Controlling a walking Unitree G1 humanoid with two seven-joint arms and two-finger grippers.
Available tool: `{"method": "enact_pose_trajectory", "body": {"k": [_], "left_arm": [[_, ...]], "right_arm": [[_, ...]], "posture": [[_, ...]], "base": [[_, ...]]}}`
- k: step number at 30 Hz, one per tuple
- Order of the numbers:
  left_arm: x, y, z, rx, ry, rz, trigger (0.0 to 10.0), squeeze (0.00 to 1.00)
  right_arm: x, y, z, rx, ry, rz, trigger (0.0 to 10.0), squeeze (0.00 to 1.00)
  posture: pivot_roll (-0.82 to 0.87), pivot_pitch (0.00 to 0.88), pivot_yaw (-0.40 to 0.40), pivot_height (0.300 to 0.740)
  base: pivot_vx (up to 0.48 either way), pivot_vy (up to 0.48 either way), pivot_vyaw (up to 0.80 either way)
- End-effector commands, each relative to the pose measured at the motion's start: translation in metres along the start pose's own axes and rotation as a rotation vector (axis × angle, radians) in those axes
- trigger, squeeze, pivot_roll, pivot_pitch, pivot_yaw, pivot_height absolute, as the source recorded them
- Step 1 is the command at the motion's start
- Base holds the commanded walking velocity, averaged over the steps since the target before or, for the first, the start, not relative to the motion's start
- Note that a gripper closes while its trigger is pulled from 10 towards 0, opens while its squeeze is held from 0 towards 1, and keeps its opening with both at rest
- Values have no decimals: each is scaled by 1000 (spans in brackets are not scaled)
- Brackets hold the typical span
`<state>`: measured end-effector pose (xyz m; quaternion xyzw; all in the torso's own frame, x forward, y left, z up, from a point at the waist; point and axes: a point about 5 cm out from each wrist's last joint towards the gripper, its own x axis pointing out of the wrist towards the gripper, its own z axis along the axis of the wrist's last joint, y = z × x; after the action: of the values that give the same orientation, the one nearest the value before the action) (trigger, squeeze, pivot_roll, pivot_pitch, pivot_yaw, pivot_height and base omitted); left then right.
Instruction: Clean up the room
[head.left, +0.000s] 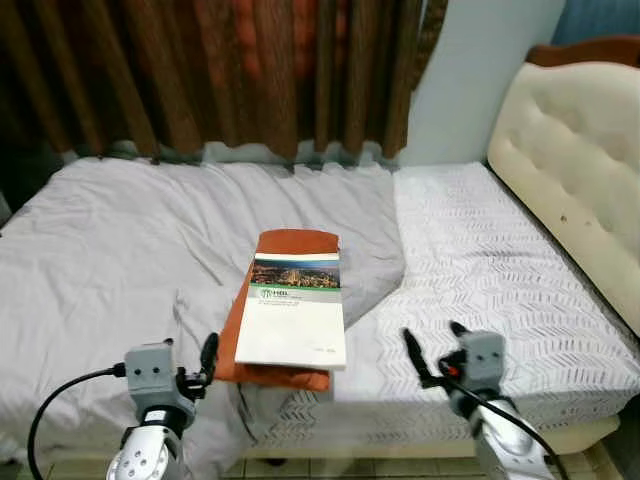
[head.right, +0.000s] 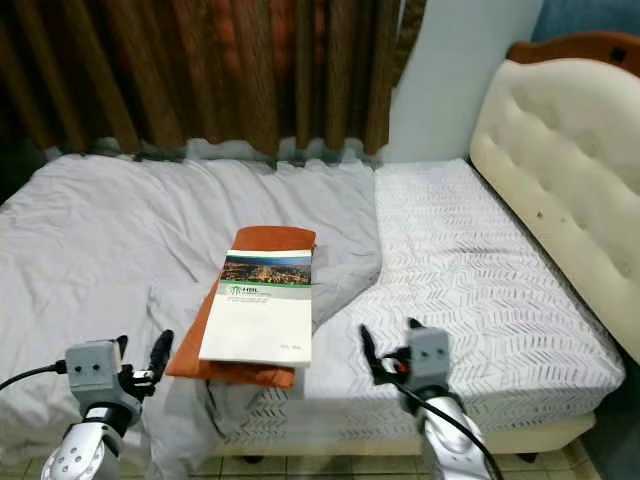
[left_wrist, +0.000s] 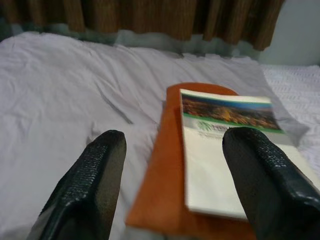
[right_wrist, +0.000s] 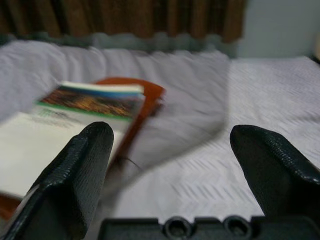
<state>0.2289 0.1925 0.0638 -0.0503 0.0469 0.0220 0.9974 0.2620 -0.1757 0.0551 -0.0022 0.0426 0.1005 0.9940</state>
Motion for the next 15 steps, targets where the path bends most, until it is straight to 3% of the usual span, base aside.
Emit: {"method": "enact_pose_trajectory", "body": {"k": [1, 5, 8, 12, 15], "left_arm": [[10, -5, 8, 9, -8, -21, 10000, 0], [12, -3, 9, 36, 4, -29, 10000, 0], [17, -3, 6, 119, 37, -45, 10000, 0], [25, -6, 11, 136, 33, -48, 10000, 0], [27, -13, 13, 97, 11, -54, 10000, 0]], "right_arm": [[3, -11, 2, -16, 26, -18, 10000, 0], [4, -12, 3, -17, 29, -19, 10000, 0], [3, -13, 2, -15, 36, -23, 10000, 0], [3, -11, -1, -14, 52, -11, 10000, 0], [3, -9, -3, -15, 60, 0, 10000, 0]], "posture": [[55, 0, -19, 740], [57, 0, -20, 740], [63, 0, -18, 740], [61, 0, -14, 740], [57, 0, -12, 740]], "base": [[0, 454, 0], [61, 436, 0], [300, 375, 0], [0, 0, 0], [0, 0, 0]]}}
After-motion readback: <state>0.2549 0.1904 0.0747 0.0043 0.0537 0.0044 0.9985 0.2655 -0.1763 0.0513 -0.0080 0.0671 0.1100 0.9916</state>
